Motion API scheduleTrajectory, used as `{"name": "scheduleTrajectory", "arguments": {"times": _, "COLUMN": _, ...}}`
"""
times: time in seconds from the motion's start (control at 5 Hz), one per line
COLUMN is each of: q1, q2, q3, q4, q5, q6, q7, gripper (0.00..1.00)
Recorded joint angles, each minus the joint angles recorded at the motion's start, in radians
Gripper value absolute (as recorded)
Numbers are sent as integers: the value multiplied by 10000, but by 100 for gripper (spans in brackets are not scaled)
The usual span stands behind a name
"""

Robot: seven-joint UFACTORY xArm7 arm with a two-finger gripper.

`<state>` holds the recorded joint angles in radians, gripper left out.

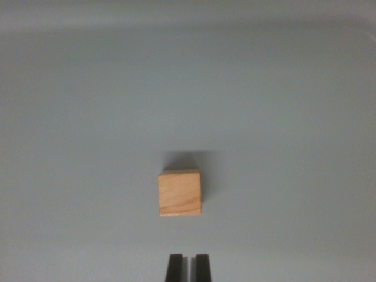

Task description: Push wooden cube

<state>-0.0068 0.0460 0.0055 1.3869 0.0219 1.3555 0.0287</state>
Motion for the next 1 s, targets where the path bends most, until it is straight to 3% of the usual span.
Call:
{"name": "scheduleTrajectory", "arguments": {"times": 0.2, "q1": 12, "q2": 60, "q3": 10, "q4": -386, "q5": -25, "q6": -414, "q7": -9, "gripper": 0}}
{"name": "scheduleTrajectory", "arguments": {"times": 0.4, "q1": 12, "q2": 60, "q3": 10, "q4": -386, "q5": -25, "q6": -414, "q7": -9, "gripper": 0}}
{"name": "scheduleTrajectory", "arguments": {"times": 0.6, "q1": 24, "q2": 124, "q3": 21, "q4": -796, "q5": -52, "q6": -853, "q7": -19, "gripper": 0}}
{"name": "scheduleTrajectory", "arguments": {"times": 0.8, "q1": 24, "q2": 124, "q3": 21, "q4": -796, "q5": -52, "q6": -853, "q7": -19, "gripper": 0}}
{"name": "scheduleTrajectory", "arguments": {"times": 1.0, "q1": 37, "q2": 189, "q3": 32, "q4": -1218, "q5": -80, "q6": -1305, "q7": -28, "gripper": 0}}
